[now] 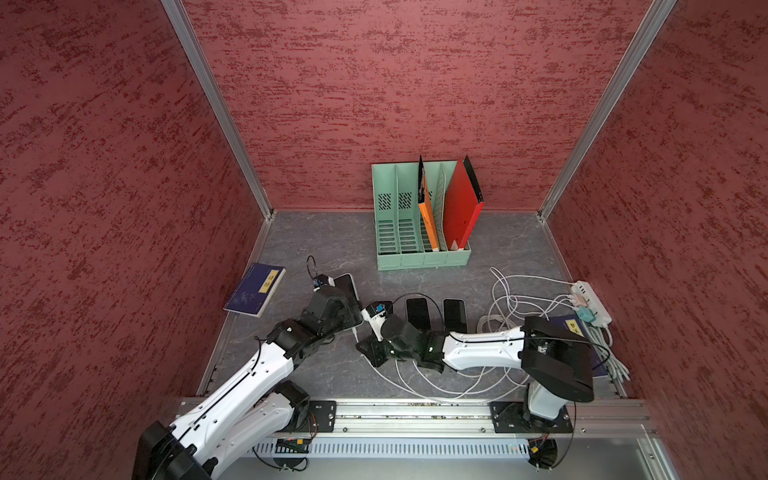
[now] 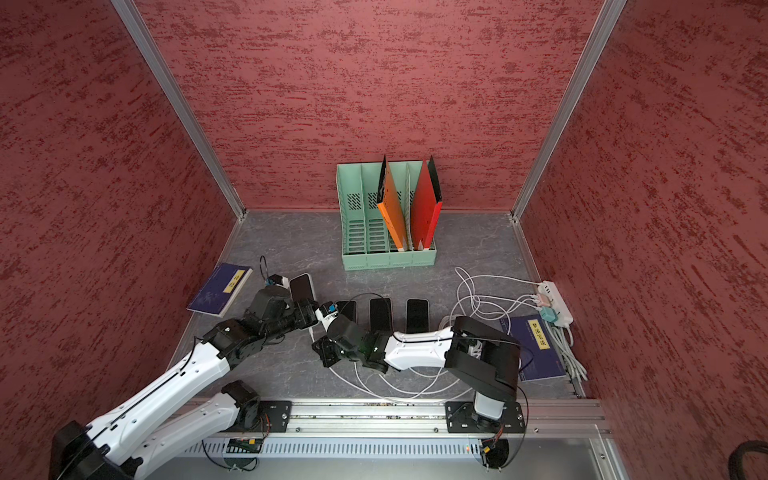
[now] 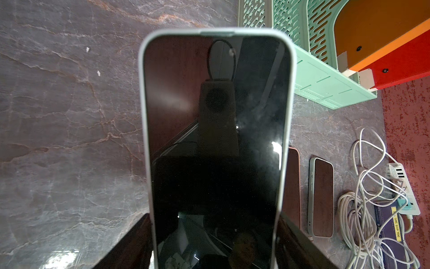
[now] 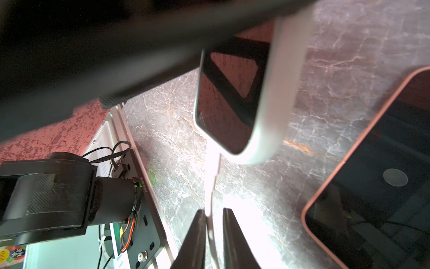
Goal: Unplug the charging cable from the phone
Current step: Remove the charging cable from the phone.
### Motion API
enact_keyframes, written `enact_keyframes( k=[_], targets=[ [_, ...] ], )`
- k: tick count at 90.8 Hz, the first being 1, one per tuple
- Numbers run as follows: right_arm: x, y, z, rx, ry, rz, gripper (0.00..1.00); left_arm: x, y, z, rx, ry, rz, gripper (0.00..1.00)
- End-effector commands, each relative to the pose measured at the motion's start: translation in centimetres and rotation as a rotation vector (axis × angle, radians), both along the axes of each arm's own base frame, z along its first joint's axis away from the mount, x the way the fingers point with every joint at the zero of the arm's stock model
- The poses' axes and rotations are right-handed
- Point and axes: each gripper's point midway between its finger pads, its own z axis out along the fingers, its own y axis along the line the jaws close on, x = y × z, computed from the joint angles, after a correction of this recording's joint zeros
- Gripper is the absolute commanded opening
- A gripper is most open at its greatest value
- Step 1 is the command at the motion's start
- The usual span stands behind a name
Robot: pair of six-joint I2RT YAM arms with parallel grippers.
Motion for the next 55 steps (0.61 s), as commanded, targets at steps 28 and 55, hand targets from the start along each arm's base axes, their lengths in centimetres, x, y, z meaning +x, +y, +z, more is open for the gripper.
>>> enact_keyframes(
  k=[28, 55],
  targets=[
    [0.6, 0.1, -0.8, -0.023, 0.006, -0.027, 0.07, 1.1, -0.8, 2.0, -0.060, -0.100, -0.004, 0.00],
    [0.4, 0.0, -0.5, -0.022, 0.001, -0.014, 0.07, 1.4, -0.5, 3.4, -0.084, -0.162, 0.022, 0.00]
  ],
)
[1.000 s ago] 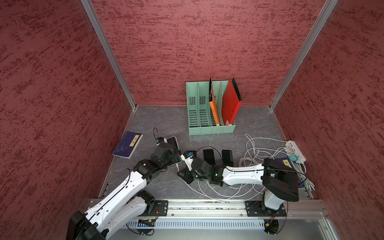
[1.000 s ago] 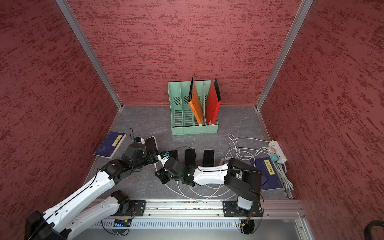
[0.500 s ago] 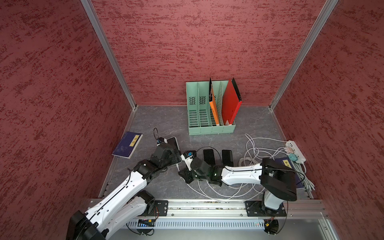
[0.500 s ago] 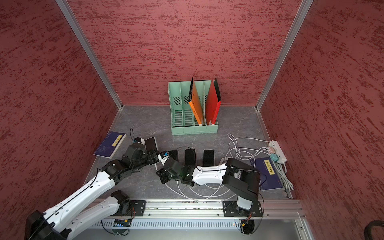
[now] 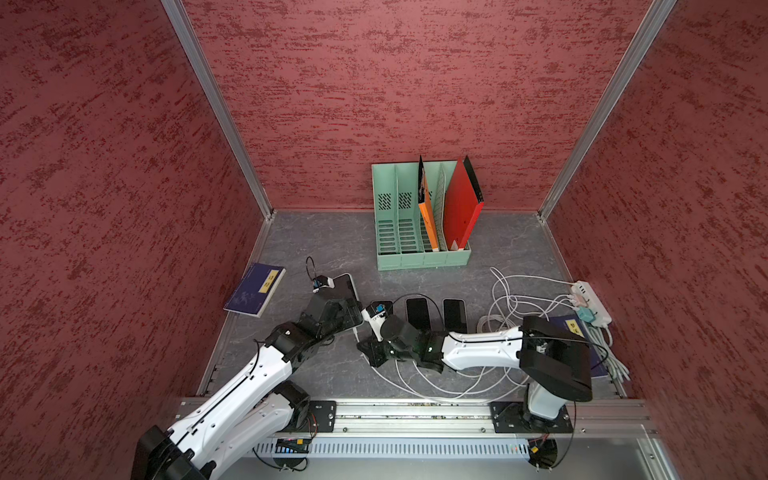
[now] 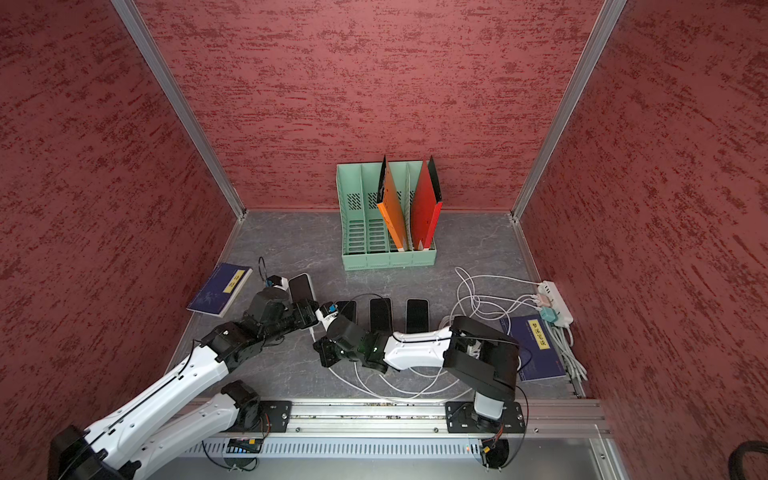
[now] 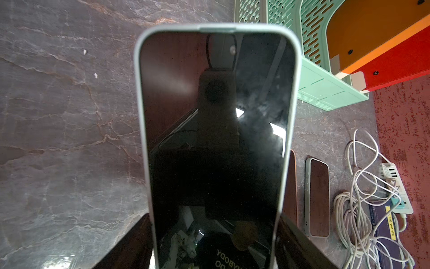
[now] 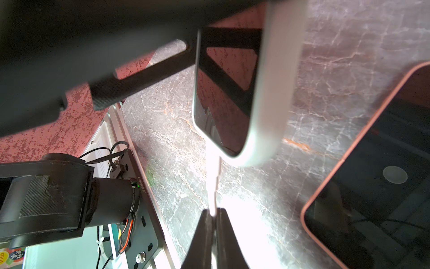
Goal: Unplug the charging cable from the phone
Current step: Remove the charging cable from the phone.
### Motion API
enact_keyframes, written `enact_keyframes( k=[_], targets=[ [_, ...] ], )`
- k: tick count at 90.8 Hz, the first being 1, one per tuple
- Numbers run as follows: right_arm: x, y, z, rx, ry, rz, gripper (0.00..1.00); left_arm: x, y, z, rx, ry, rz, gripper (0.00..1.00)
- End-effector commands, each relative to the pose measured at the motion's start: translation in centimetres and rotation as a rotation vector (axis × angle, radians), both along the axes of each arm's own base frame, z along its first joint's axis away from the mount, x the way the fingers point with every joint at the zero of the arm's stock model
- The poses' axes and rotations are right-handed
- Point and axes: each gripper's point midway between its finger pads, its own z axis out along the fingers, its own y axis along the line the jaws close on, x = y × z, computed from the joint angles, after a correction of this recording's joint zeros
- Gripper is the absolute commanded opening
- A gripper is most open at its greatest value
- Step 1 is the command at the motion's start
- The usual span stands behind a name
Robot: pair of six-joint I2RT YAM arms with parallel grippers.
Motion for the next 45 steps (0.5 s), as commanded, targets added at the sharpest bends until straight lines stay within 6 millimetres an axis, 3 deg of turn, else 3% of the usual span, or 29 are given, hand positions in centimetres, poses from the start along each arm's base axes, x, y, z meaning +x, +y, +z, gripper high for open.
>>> enact_keyframes(
  k=[1, 45],
  targets=[
    [0.25, -0.02, -0.21, -0.018, -0.001, -0.002, 0.07, 1.44, -0.53, 3.09, -0.069, -0.132, 0.020, 0.00],
    [0.20, -0.10, 0.30, -0.006, -0.015, 0.003, 0.07, 1.30, -0.51, 3.84, -0.079, -0.186, 0.034, 0.00]
  ],
)
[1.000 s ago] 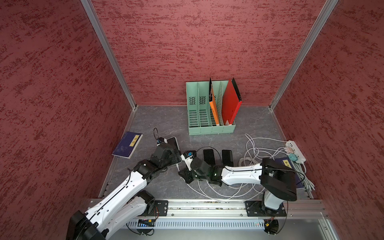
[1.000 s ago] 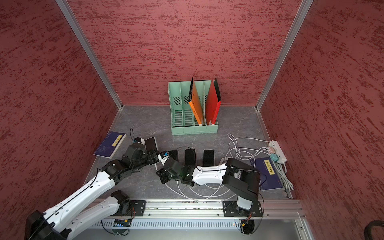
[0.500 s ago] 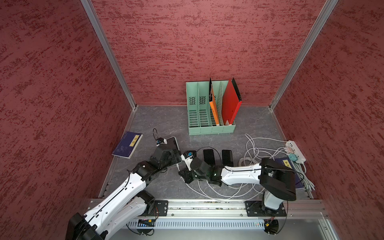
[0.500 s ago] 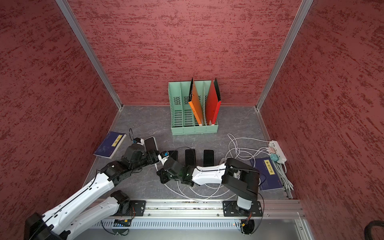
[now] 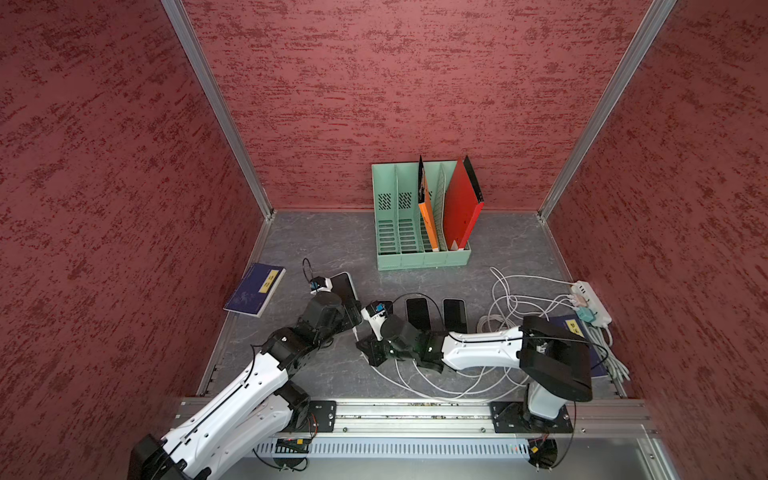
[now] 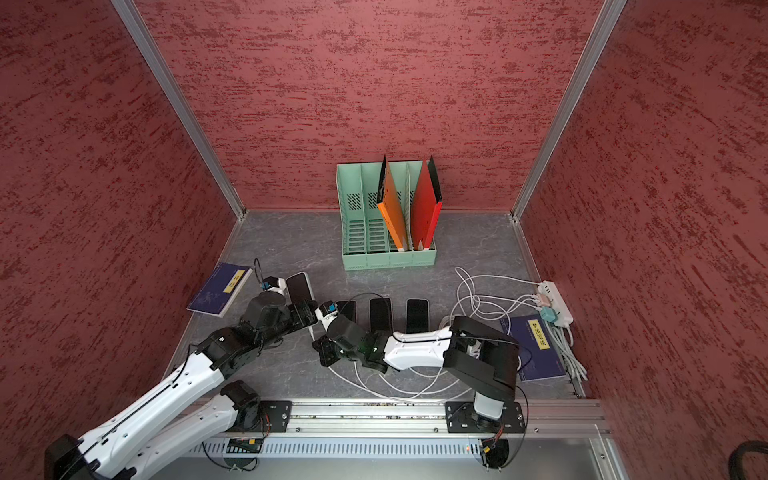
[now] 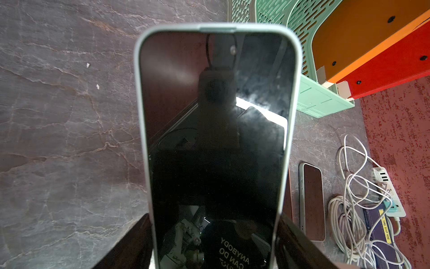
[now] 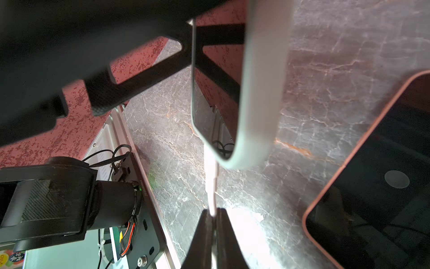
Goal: Unplug the charging cable from the phone
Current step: Remove the charging cable from the phone.
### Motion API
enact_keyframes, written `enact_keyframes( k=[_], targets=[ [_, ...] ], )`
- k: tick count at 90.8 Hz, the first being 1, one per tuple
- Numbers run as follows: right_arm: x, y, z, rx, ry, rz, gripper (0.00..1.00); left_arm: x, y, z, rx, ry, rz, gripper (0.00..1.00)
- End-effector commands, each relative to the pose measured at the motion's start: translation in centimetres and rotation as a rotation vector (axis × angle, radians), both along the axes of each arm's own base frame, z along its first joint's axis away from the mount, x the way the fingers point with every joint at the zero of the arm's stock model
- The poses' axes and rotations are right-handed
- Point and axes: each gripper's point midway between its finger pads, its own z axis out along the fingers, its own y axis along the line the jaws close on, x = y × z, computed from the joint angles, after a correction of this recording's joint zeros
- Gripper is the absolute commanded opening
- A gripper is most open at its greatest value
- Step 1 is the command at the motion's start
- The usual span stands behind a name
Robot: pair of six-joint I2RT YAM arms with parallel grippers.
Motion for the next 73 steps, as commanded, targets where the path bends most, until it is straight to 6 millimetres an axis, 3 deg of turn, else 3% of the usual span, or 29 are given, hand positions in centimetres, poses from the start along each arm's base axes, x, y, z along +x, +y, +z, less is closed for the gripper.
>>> enact_keyframes(
  k=[1, 36, 73],
  targets=[
    [0.1, -0.3, 0.0, -0.017, -0.008, 0.000, 0.07, 1.5, -0.6, 3.2, -0.070, -0.127, 0.026, 0.00],
    [0.1, -0.5, 0.1, -0.030, -0.016, 0.005, 0.07, 1.6, -0.4, 3.6, -0.059, -0.141, 0.036, 0.00],
    [-0.7, -1.2, -1.0, -0.069, -0.013, 0.035, 0.04, 2.4, 0.0, 5.8, -0.035, -0.197, 0.057, 0.00]
  ],
)
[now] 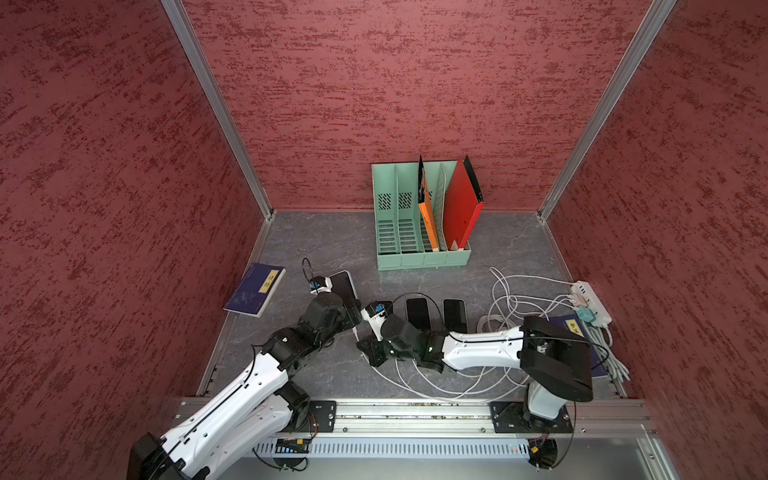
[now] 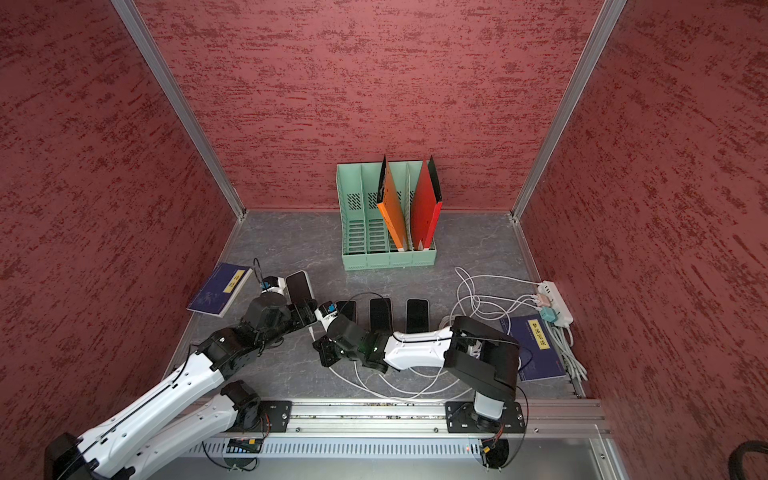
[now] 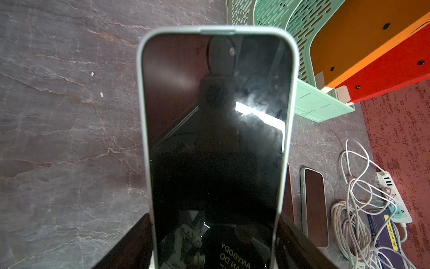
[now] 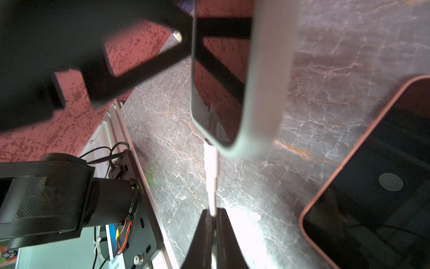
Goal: Unplug the charging cable from the phone
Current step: Remove the charging cable from the phone, then place the phone at the center of the board.
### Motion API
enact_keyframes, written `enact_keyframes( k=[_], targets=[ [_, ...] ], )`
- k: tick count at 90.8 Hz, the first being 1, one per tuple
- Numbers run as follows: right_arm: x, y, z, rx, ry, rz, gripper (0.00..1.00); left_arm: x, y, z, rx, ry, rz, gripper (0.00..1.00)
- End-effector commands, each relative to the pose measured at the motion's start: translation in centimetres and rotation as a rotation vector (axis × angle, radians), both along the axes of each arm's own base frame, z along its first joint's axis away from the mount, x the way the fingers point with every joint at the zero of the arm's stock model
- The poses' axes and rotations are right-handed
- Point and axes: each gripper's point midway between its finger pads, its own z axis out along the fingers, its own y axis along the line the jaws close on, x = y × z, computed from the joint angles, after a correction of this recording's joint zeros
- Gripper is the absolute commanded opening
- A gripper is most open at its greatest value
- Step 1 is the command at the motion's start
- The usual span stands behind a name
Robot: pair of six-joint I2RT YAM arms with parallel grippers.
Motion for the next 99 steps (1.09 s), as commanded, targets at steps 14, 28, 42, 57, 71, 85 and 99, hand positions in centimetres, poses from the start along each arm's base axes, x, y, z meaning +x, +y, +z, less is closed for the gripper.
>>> enact_keyframes(
  k=[14, 28, 42, 57, 71, 85, 99],
  targets=[
    [-0.6, -1.3, -0.9, -0.053, -0.001, 0.017, 0.04, 2.0, 0.1, 5.4, -0.047, -0.173, 0.050, 0.00],
    [-0.6, -1.2, -1.2, -0.067, 0.001, 0.022, 0.13, 2.0, 0.2, 5.0, -0.039, -0.164, 0.055, 0.00],
    [-0.2, -0.8, -1.6, -0.083, -0.004, 0.010, 0.33, 1.6, 0.3, 3.2, -0.016, -0.109, 0.053, 0.00],
    [0.7, -1.3, -1.2, -0.089, -0.024, -0.029, 0.61, 1.2, 0.3, -0.3, 0.040, 0.023, 0.042, 0.00],
    [2.5, -5.0, 1.1, -0.022, -0.045, -0.143, 0.67, 0.8, 0.7, -4.4, 0.148, 0.181, 0.031, 0.00],
    [4.5, -9.3, 3.0, -0.024, -0.046, -0.289, 0.76, 0.2, 2.3, -7.8, 0.289, 0.342, 0.058, 0.00],
    [6.0, -13.2, 2.4, -0.114, -0.002, -0.451, 0.84, -0.4, 2.2, -10.7, 0.366, 0.453, 0.020, 0.00]
  ],
)
